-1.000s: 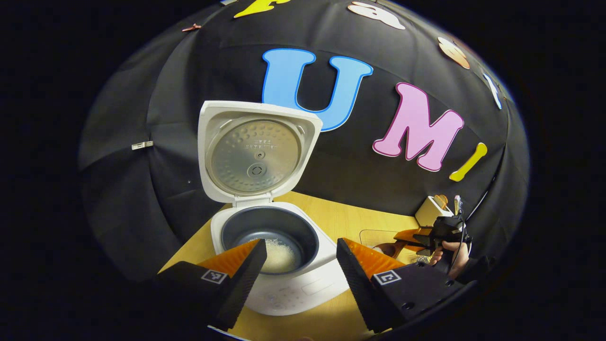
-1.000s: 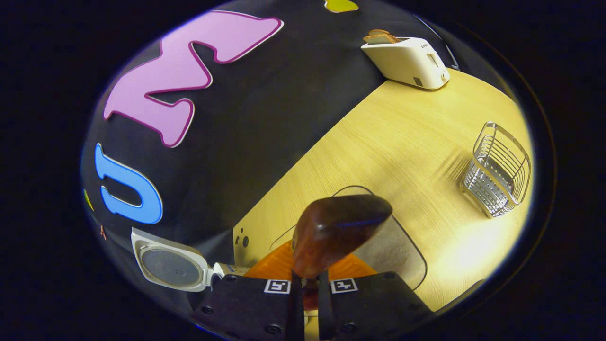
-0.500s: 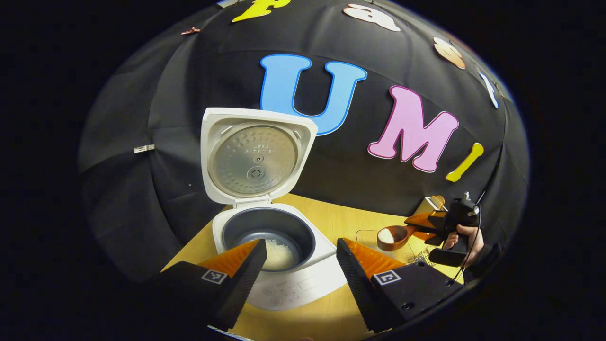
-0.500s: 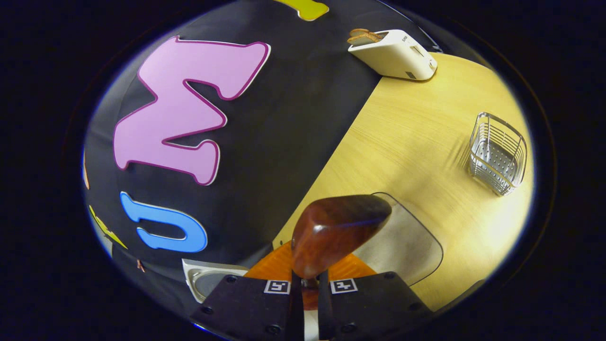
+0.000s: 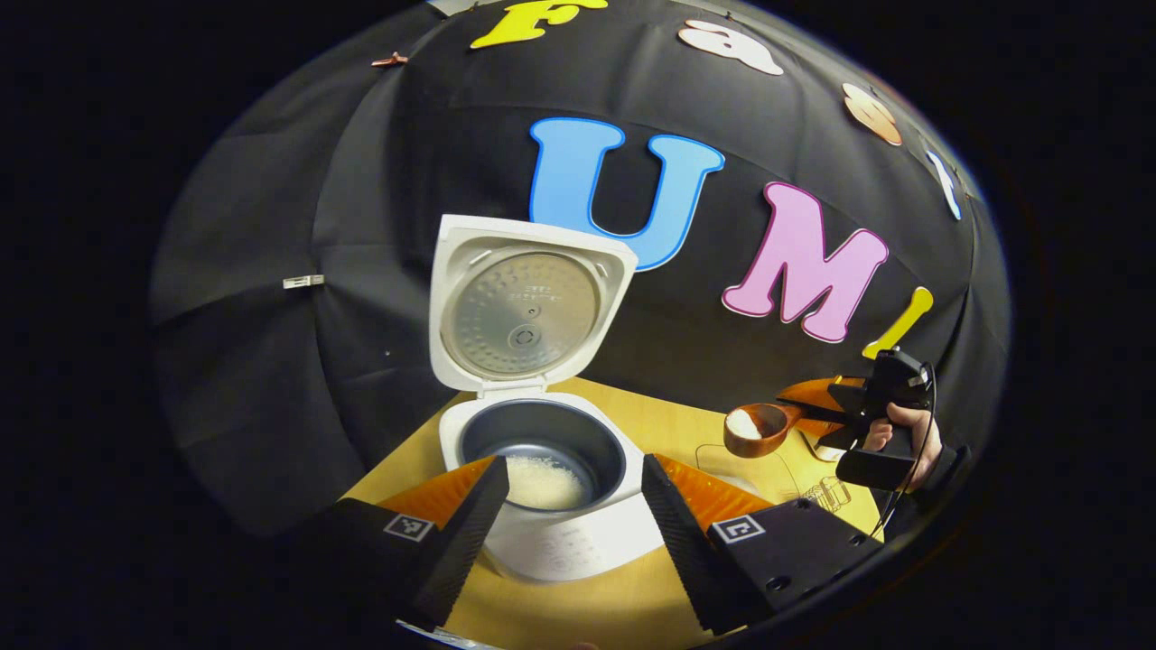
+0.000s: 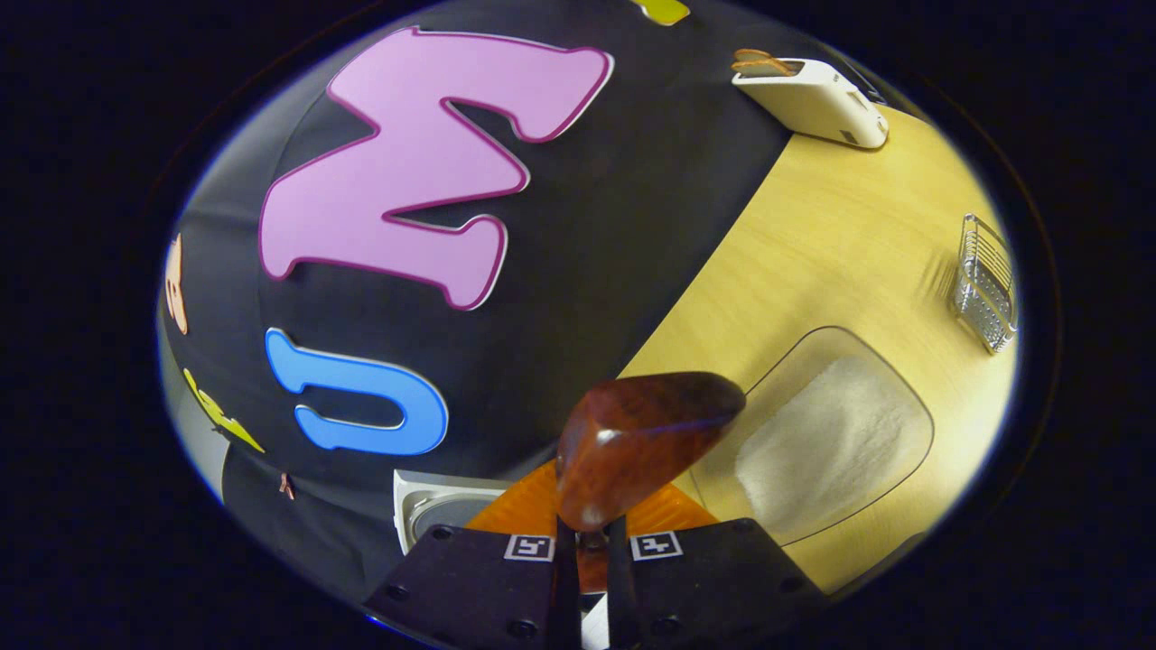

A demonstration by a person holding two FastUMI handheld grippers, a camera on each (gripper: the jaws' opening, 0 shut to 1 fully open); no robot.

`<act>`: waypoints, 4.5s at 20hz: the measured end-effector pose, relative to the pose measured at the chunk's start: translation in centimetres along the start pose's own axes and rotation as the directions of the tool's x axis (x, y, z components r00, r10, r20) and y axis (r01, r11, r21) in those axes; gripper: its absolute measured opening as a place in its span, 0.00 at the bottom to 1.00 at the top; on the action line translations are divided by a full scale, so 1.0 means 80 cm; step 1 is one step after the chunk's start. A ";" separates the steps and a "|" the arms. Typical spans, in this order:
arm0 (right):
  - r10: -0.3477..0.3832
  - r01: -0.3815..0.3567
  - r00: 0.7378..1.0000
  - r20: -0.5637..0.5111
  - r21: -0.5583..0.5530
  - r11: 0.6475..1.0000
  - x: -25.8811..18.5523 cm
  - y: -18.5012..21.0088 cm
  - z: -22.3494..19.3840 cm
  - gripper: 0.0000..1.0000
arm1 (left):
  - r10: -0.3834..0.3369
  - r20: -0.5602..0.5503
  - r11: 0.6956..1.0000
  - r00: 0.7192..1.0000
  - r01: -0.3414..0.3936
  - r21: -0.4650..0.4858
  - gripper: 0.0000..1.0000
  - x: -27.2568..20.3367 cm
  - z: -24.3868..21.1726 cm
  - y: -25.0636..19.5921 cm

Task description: Close the left gripper, press the button to open the rice cooker; take a wooden spoon from the chopstick holder with the right hand, scoop a spoonful of rice and pour it into the rice cooker, then put the wooden spoon back into the chopstick holder.

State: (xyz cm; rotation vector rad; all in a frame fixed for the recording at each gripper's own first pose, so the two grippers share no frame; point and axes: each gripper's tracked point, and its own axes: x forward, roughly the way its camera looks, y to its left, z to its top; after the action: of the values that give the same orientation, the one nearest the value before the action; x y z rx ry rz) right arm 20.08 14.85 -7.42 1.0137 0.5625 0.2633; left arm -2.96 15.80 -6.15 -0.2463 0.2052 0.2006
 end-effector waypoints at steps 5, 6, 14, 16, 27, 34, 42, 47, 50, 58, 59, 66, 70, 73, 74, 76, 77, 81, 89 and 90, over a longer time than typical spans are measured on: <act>0.044 -0.051 0.997 -0.065 -0.096 0.994 0.026 0.051 -0.054 0.16 | 0.054 0.010 0.998 0.998 -0.054 -0.028 0.96 -0.012 0.003 0.042; 0.054 -0.062 0.995 -0.081 -0.100 0.993 0.033 0.062 -0.066 0.16 | 0.064 0.010 0.997 0.998 -0.064 -0.034 0.96 -0.015 0.003 0.050; 0.058 -0.104 0.987 -0.153 -0.312 0.944 0.085 0.109 -0.157 0.16 | 0.126 0.012 0.991 0.992 -0.125 -0.056 0.96 -0.034 0.000 0.105; 0.057 -0.119 0.985 -0.161 -0.411 0.904 0.094 0.120 -0.175 0.16 | 0.142 0.011 0.988 0.990 -0.141 -0.063 0.96 -0.038 -0.001 0.118; -0.012 -0.143 0.983 -0.182 -0.808 0.572 0.144 0.109 -0.261 0.16 | 0.212 0.008 0.967 0.977 -0.209 -0.149 0.96 -0.043 -0.010 0.170; 0.025 -0.219 0.975 -0.220 -0.941 0.257 0.150 0.119 -0.305 0.16 | 0.222 -0.006 0.957 0.975 -0.219 -0.193 0.96 -0.029 -0.028 0.183; 0.047 -0.263 0.964 -0.260 -0.964 0.043 0.140 0.120 -0.333 0.16 | 0.217 -0.007 0.955 0.976 -0.214 -0.205 0.96 -0.021 -0.041 0.181; 0.051 -0.249 0.968 -0.244 -0.956 0.157 0.134 0.133 -0.321 0.16 | 0.205 0.009 0.965 0.979 -0.200 -0.171 0.96 -0.022 -0.033 0.173; 0.065 -0.220 0.975 -0.211 -0.952 0.213 0.129 0.145 -0.299 0.16 | 0.187 0.010 0.969 0.982 -0.183 -0.164 0.96 -0.019 -0.031 0.163; 0.103 -0.165 0.985 -0.142 -0.948 0.273 0.082 0.169 -0.241 0.16 | 0.117 0.046 0.988 0.992 -0.111 -0.108 0.96 -0.010 -0.005 0.129; 0.110 -0.159 0.985 -0.133 -0.944 0.288 0.075 0.173 -0.232 0.16 | 0.103 0.048 0.990 0.993 -0.098 -0.105 0.96 -0.006 -0.002 0.123; 0.152 -0.067 0.988 -0.017 -0.941 0.332 0.018 0.195 -0.142 0.16 | -0.006 0.074 0.999 0.997 0.009 -0.038 0.96 0.029 0.031 0.075; 0.146 0.016 0.986 0.082 -0.913 0.408 -0.016 0.180 -0.067 0.15 | -0.052 0.072 0.999 0.996 0.052 -0.001 0.96 0.048 0.043 0.038; 0.129 0.100 0.976 0.175 -0.889 0.447 -0.047 0.152 0.001 0.16 | -0.079 0.072 0.996 0.994 0.076 0.044 0.96 0.055 0.046 0.010; 0.116 0.128 0.972 0.203 -0.876 0.465 -0.058 0.138 0.024 0.16 | -0.085 0.066 0.995 0.994 0.081 0.055 0.96 0.060 0.044 0.002; 0.084 0.185 0.962 0.260 -0.846 0.501 -0.081 0.111 0.071 0.15 | -0.099 0.051 0.994 0.994 0.096 0.056 0.96 0.063 0.044 -0.017; 0.068 0.213 0.955 0.287 -0.831 0.514 -0.092 0.096 0.093 0.15 | -0.110 0.046 0.993 0.993 0.108 0.049 0.96 0.067 0.043 -0.028; 0.001 0.319 0.922 0.386 -0.764 0.561 -0.137 0.035 0.177 0.16 | -0.107 0.045 0.993 0.993 0.105 0.055 0.96 0.074 0.048 -0.058; -0.144 0.451 0.868 0.475 -0.636 0.625 -0.200 -0.104 0.270 0.16 | -0.068 0.015 0.998 0.998 0.068 -0.004 0.96 0.077 0.045 -0.090; -0.165 0.460 0.867 0.471 -0.626 0.630 -0.203 -0.123 0.274 0.16 | -0.059 0.013 0.998 0.998 0.059 0.005 0.96 0.077 0.044 -0.093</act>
State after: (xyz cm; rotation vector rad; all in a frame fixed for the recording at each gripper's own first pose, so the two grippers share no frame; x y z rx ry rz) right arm 18.36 -13.57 -1.83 0.1469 0.2284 -0.0459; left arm 5.21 10.69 -2.51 -0.2464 0.1854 0.1430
